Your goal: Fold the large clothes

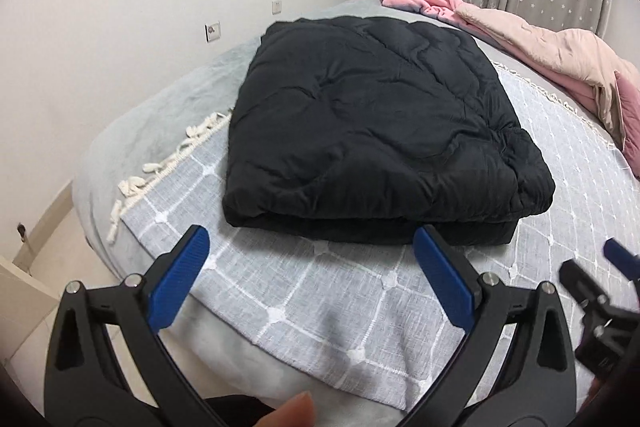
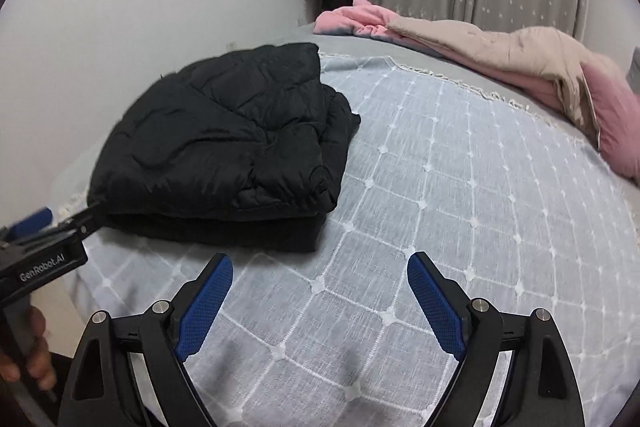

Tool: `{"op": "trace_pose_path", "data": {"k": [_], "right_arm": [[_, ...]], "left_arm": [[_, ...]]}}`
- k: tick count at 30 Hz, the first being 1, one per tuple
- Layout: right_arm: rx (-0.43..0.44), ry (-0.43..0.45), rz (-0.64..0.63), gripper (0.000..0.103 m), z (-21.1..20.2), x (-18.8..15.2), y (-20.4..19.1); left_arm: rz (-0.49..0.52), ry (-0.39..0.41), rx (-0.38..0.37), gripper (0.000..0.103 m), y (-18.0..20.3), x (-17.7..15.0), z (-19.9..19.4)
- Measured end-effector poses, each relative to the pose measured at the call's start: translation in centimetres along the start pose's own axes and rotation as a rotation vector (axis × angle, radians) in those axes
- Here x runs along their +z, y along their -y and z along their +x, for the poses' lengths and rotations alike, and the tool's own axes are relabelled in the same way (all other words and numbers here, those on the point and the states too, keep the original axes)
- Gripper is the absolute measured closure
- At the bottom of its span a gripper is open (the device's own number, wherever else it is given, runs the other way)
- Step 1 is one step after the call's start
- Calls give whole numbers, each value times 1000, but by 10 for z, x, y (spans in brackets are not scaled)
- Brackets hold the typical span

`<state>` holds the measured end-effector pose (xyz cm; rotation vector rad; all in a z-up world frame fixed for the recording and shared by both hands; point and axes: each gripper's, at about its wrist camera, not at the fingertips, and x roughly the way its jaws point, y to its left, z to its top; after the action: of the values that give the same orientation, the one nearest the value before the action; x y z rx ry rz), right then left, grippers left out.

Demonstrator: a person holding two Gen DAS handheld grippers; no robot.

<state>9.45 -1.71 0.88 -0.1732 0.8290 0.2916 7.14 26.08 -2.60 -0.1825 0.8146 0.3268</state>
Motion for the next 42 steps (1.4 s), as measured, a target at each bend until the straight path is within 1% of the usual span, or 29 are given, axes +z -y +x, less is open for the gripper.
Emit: {"op": "trace_pose_path", "data": {"k": [3, 5, 10, 15, 24, 30, 42], "right_arm": [[13, -26, -11, 13, 9, 0, -4], [2, -40, -25, 13, 14, -2, -6], [-17, -56, -30, 13, 20, -5, -2], [-22, -50, -16, 13, 20, -4, 1], [-29, -48, -15, 13, 21, -4, 2], [-31, -51, -9, 13, 23, -5, 4], [-29, -52, -25, 13, 23, -6, 0]], "left_arm": [[-2, -20, -2, 1, 2, -1, 6], [7, -26, 5, 1, 7, -5, 7], [28, -38, -12, 1, 14, -8, 8], [31, -45, -17, 1, 17, -11, 7], [42, -71, 3, 1, 18, -13, 11], [60, -60, 14, 1, 21, -14, 9], [59, -63, 20, 1, 20, -14, 7]]}}
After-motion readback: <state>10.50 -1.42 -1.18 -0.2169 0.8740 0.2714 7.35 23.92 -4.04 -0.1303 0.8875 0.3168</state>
